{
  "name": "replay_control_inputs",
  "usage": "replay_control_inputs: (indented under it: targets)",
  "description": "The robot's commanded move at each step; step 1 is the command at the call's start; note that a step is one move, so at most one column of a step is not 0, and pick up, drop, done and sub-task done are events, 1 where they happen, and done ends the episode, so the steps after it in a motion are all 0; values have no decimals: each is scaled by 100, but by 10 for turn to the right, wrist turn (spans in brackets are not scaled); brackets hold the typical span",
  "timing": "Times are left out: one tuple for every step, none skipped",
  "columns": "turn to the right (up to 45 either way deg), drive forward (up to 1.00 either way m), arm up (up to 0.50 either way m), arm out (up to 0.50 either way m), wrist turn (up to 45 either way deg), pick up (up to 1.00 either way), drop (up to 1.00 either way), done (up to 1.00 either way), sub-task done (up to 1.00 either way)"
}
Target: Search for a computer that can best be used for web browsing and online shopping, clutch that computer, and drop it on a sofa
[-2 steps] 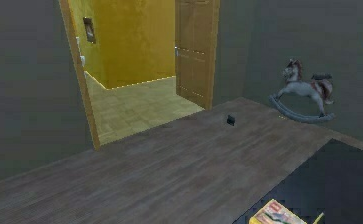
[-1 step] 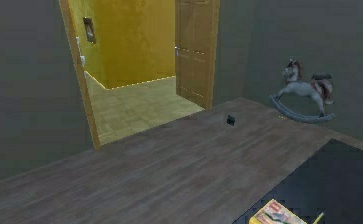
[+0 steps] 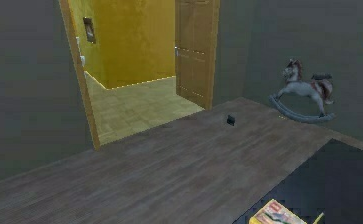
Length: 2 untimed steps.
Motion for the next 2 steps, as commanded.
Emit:
replay_control_inputs:
  targets:
    - [0, 0, -30, 0, 0, 0, 0, 0, 0]
    - [0, 0, 0, 0, 0, 100, 0, 0, 0]
